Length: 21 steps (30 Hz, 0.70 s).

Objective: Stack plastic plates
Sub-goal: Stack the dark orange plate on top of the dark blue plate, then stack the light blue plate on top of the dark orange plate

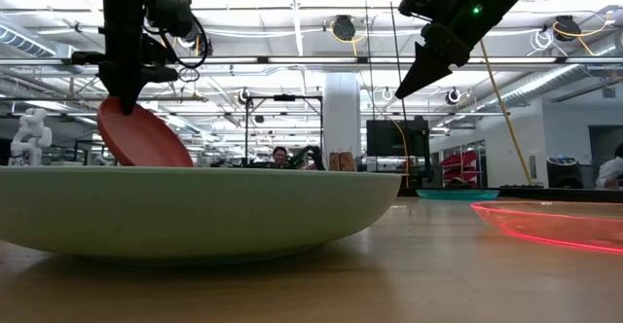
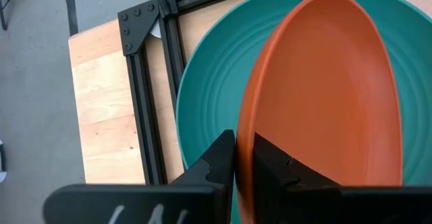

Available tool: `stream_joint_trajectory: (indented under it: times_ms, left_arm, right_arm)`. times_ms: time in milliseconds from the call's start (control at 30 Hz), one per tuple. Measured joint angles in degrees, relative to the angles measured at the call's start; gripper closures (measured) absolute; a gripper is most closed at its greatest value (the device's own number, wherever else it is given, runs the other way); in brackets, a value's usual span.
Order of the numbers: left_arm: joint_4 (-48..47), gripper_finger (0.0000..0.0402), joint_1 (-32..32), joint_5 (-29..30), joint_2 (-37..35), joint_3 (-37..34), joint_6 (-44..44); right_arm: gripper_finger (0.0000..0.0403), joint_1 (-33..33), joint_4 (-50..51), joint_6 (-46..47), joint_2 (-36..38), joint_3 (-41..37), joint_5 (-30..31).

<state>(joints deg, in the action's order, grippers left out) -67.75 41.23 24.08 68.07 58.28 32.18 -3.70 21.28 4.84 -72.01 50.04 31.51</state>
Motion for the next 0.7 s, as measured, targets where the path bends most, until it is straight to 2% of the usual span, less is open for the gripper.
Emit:
stream_joint_trajectory:
  times_ms: [267, 533, 700]
  left_arm:
    - [-0.05, 0.0356, 0.0, -0.02, 0.0, 0.0, -0.15]
    - [-0.17, 0.027, 0.0, -0.02, 0.0, 0.0, -0.39]
    - [0.24, 0.0234, -0.01, 0.05, 0.04, 0.0, -0.45]
  right_arm:
    - [0.0309, 0.02, 0.02, 0.0, 0.0, 0.0, 0.0]
    - [0.0309, 0.02, 0.04, 0.0, 0.0, 0.0, -0.02]
    - [0.0309, 0.02, 0.04, 0.0, -0.02, 0.0, -0.02]
